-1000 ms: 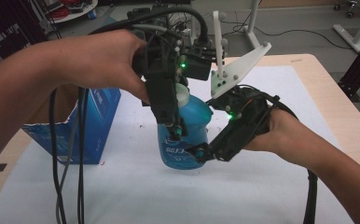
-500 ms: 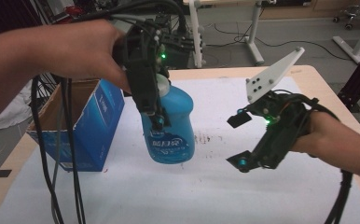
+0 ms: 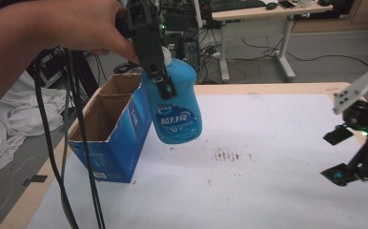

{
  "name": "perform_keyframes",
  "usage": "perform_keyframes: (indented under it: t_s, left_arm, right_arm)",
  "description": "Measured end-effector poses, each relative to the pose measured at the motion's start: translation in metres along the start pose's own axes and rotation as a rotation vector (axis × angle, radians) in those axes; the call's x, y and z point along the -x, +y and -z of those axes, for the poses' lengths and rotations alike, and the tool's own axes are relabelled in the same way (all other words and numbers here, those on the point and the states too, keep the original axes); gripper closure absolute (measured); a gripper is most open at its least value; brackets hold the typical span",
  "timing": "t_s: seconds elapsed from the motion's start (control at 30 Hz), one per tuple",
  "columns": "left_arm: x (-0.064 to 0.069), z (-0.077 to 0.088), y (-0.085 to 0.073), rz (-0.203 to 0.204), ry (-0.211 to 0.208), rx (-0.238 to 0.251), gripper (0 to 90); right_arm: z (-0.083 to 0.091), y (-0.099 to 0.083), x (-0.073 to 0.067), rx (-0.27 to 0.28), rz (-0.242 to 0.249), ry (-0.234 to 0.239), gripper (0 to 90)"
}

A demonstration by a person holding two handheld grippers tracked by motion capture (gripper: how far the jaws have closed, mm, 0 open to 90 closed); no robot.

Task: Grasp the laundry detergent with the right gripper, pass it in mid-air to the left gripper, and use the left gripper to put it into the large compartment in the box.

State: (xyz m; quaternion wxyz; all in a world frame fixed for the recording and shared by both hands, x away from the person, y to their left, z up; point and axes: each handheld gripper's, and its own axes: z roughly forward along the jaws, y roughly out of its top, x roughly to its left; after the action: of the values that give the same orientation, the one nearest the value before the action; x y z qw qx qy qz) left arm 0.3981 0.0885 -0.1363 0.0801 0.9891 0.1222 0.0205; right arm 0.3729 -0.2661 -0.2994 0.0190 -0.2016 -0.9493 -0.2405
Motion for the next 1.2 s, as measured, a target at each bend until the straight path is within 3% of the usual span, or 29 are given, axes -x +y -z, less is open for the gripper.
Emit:
perform_keyframes:
  t_s: [0.07, 0.17, 0.27, 0.37, 0.5, 0.7, 0.93, 1.2]
  left_arm:
    - [-0.005, 0.008, -0.005, 0.026, 0.013, 0.001, 37.0]
    - [-0.011, 0.019, -0.015, 0.068, 0.023, 0.013, 37.0]
    - [-0.018, 0.029, -0.029, 0.102, 0.027, 0.021, 37.0]
    - [-0.023, 0.037, -0.046, 0.145, 0.034, 0.030, 37.0]
    - [-0.027, 0.046, -0.066, 0.171, 0.050, 0.043, 37.1]
    - [-0.033, 0.059, -0.095, 0.206, 0.065, 0.036, 37.1]
    - [-0.042, 0.063, -0.127, 0.259, 0.086, 0.042, 37.2]
    - [-0.052, 0.050, -0.143, 0.277, 0.085, 0.032, 37.2]
  right_arm:
    - [0.004, -0.005, 0.002, 0.004, -0.014, -0.020, 1.0]
    - [0.009, -0.010, 0.004, 0.010, -0.031, -0.092, 1.1]
    - [0.012, -0.013, 0.006, -0.006, -0.046, -0.108, 1.1]
    - [0.015, -0.014, 0.007, -0.021, -0.026, -0.114, 1.1]
    - [0.015, -0.016, 0.008, -0.065, -0.024, -0.155, 1.1]
    - [0.018, -0.015, 0.010, -0.045, -0.050, -0.166, 1.1]
    - [0.015, -0.009, 0.009, -0.057, -0.049, -0.180, 1.1]
    - [0.012, -0.004, 0.009, -0.052, -0.046, -0.205, 1.1]
